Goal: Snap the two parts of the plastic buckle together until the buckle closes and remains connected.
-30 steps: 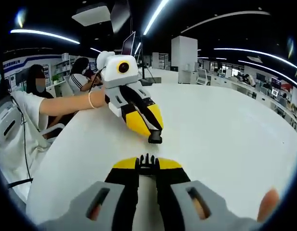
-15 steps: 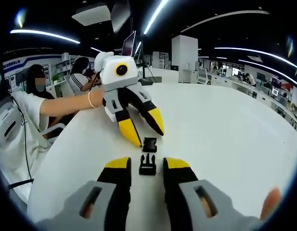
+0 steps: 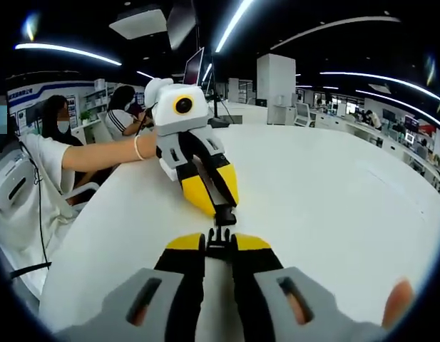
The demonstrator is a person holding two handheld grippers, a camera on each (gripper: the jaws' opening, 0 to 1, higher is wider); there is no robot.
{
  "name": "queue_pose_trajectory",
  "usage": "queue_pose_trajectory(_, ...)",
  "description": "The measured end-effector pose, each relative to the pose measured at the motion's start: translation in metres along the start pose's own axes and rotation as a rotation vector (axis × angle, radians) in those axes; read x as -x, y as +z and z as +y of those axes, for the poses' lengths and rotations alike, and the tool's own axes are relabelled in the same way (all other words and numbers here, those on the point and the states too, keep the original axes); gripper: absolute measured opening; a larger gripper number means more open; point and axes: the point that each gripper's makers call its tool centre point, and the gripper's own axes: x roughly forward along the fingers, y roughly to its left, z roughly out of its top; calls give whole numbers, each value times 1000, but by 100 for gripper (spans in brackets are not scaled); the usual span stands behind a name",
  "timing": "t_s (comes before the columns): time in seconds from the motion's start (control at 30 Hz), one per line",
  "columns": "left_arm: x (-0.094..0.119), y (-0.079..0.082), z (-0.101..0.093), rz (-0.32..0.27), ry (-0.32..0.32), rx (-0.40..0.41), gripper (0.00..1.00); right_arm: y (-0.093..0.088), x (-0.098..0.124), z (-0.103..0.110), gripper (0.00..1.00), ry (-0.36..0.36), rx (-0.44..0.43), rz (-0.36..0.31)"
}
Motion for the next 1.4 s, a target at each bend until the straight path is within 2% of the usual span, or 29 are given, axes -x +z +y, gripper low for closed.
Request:
queue_pose_trajectory(0.47, -1, 1, -3, 3, -8, -2, 12, 2, 0, -4, 14, -2, -7, -8)
queue_pose_trajectory(0.93, -1, 1, -4, 2, -18, -3, 12, 2, -1, 5, 14, 7, 0, -10)
queue_pose_trajectory(1.4, 0, 1, -8, 1, -22, -1, 12, 1, -1, 5, 14, -9, -3, -6)
